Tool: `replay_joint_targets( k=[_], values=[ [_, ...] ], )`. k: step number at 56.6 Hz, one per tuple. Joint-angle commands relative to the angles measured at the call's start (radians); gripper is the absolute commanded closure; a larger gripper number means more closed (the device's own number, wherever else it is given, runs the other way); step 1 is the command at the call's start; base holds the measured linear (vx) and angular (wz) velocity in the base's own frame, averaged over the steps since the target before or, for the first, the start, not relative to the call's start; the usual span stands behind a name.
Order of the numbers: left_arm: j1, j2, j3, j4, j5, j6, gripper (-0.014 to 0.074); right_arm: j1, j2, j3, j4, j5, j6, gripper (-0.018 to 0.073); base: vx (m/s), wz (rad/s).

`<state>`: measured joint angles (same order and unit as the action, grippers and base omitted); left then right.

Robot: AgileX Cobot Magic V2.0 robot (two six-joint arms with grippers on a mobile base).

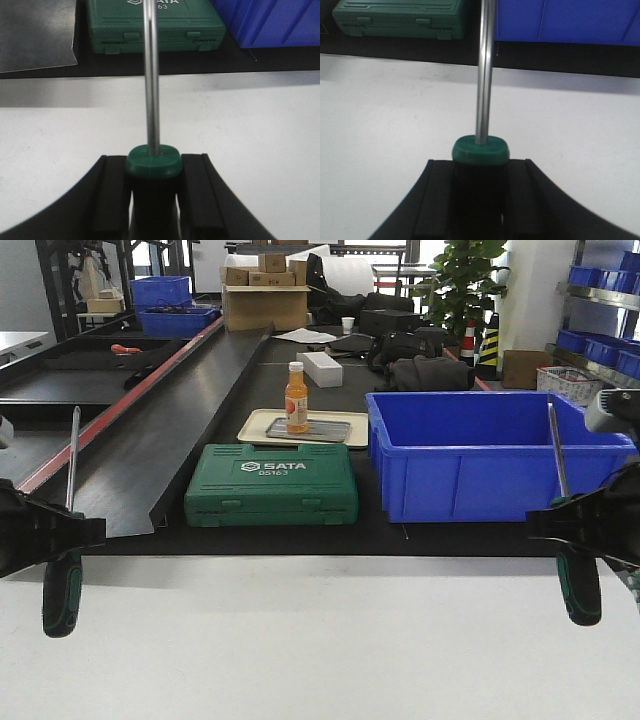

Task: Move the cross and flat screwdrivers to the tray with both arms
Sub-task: 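Lift both screwdrivers upright off the table with both grippers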

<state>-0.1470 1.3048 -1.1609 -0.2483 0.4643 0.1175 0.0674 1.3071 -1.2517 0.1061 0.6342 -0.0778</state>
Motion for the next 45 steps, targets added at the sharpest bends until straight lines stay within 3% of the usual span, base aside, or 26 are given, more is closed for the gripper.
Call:
replay_joint_targets(
  k=[1, 45],
  values=[
    [-0.005, -0.035, -0.026, -0.016, -0.085, -0.003, 0.0600, -0.001, -0.032, -0.027, 0.006, -0.077, -0.005, 0.0568, 0.00, 0.00],
    [-0.005, -0.035, -0.026, -0.016, -0.085, -0.003, 0.0600, -0.001, -0.032, -0.027, 0.006, -0.076, -0.005, 0.0568, 0.00, 0.00]
  ],
)
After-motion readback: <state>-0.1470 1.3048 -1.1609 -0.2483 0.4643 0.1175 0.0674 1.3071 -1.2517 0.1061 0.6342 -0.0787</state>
